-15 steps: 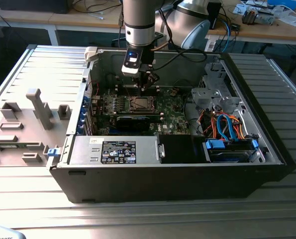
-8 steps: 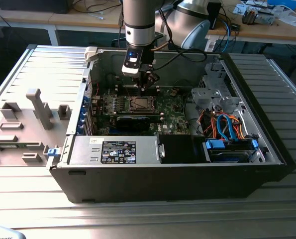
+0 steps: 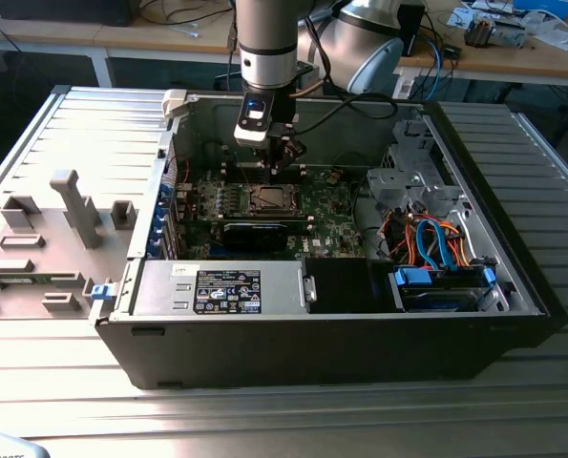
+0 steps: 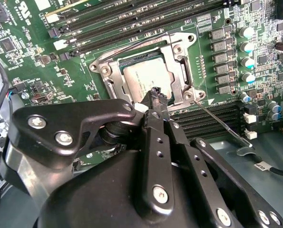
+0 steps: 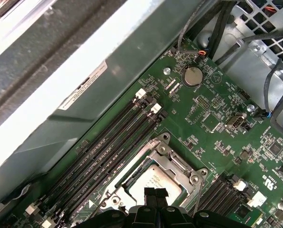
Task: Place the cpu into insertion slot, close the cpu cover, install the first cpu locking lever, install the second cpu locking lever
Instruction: 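Install the first cpu locking lever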
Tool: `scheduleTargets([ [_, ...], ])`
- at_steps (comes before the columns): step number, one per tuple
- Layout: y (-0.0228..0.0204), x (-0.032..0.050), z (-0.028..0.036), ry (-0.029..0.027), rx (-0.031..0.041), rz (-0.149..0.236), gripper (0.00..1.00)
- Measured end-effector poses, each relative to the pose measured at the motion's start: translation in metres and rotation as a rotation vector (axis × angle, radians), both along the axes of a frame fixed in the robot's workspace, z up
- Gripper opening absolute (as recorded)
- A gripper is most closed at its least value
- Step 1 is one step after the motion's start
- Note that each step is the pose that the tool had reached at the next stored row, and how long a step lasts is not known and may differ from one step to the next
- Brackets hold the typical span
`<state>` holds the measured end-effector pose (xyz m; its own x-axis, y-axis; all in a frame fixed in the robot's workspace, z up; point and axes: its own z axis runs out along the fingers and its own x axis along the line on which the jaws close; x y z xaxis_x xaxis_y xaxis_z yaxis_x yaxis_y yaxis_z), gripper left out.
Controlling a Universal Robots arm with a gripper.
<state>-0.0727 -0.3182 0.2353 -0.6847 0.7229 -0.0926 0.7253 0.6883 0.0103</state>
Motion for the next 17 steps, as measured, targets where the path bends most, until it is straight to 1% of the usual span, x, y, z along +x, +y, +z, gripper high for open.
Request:
scheduleTargets([
  [17, 0.0000, 0.0000, 0.0000, 0.0000, 0.0000, 0.013, 0.11],
])
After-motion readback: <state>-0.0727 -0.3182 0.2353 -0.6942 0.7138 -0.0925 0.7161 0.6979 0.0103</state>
